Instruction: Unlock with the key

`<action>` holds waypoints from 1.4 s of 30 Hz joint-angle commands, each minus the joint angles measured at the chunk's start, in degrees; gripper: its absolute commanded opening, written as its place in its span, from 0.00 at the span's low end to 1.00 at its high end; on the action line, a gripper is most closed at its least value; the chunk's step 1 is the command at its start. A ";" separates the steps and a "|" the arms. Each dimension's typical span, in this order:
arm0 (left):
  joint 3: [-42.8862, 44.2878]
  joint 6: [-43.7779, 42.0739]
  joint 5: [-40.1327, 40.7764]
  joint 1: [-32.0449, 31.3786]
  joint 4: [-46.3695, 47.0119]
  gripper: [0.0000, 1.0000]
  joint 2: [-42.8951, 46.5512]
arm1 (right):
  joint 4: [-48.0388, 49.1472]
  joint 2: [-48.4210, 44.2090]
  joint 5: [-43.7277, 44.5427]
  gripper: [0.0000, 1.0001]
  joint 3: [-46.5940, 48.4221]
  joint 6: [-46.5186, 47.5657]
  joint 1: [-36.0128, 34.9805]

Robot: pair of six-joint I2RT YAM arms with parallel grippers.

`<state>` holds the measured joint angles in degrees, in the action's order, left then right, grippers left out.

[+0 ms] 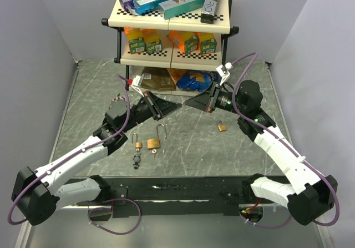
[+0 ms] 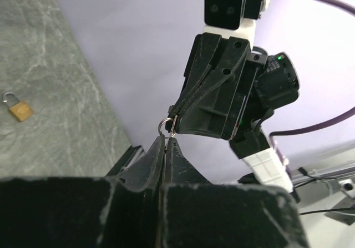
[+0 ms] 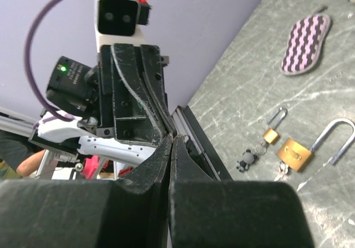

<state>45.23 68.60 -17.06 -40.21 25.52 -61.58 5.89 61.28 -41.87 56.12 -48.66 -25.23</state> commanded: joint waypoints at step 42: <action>24.20 -39.77 -45.43 2.76 -50.04 0.01 -7.59 | -47.55 8.60 -24.57 0.33 17.45 42.16 -7.81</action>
<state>66.89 29.39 -60.10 -37.47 -25.98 -69.28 -41.80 69.36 -63.81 73.69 -7.77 -32.27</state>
